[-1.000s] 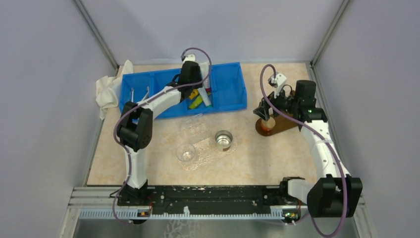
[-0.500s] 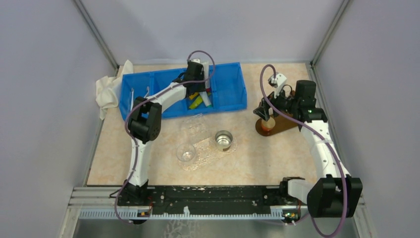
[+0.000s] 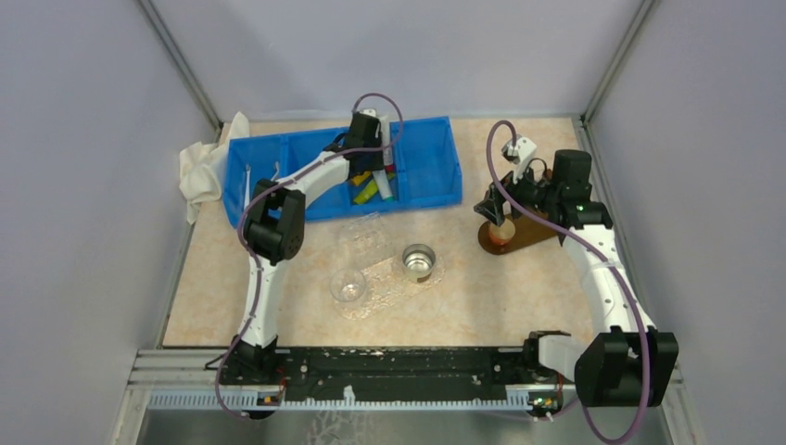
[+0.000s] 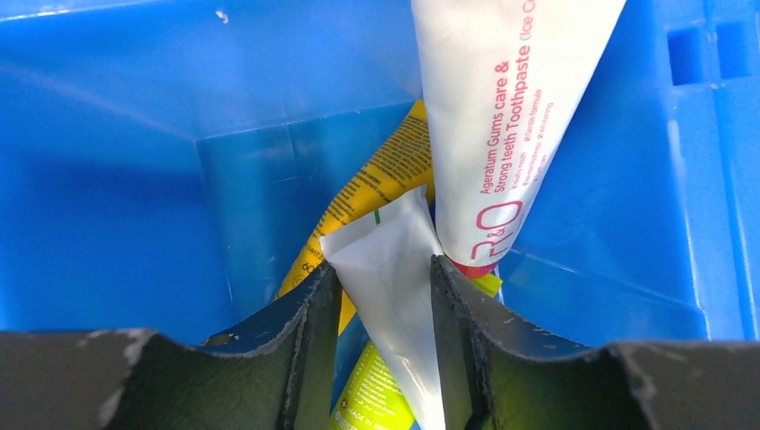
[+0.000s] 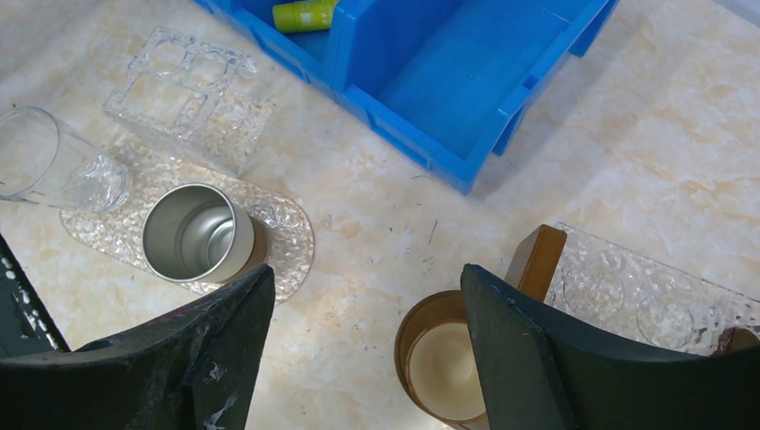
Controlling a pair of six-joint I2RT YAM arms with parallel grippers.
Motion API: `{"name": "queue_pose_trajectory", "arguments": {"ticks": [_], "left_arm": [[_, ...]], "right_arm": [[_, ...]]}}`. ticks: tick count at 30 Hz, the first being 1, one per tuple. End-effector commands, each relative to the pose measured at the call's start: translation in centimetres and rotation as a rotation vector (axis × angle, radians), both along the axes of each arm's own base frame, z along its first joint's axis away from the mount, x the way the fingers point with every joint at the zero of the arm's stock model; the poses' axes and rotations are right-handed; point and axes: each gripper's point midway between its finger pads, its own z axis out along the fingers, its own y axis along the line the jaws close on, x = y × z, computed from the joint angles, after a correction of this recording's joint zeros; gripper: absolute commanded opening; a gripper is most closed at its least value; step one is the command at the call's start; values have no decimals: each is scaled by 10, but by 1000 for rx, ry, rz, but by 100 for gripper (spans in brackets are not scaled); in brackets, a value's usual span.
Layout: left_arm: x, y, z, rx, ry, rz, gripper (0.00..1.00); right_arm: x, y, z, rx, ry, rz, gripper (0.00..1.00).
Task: Prepare toiletry sets of a toothbrush and toothpaste on the tray
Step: Pick up the toothpaste from the storage box.
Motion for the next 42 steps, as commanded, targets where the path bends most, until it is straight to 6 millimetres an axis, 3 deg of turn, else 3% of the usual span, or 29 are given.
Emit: {"name": "queue_pose_trajectory", "arguments": {"ticks": [1,5,10,28,42], "left_arm": [[-1,-17,-10,-33,15,-63,45],[-2,-23,-3,-83,1,-100,35],[-1,-25,0,-154,8,-148,0],[-15,-1,81,-189,-267,-166,0],[-45,7,141,-223,-509,-246,0]], "right_arm": [[8,2,18,1,-75,11,76],[8,2,18,2,-77,12,76],[8,2,18,2,-76,12,76],[6,9,15,41,-54,45,76],[0,21,15,111,-36,107,76]]}}
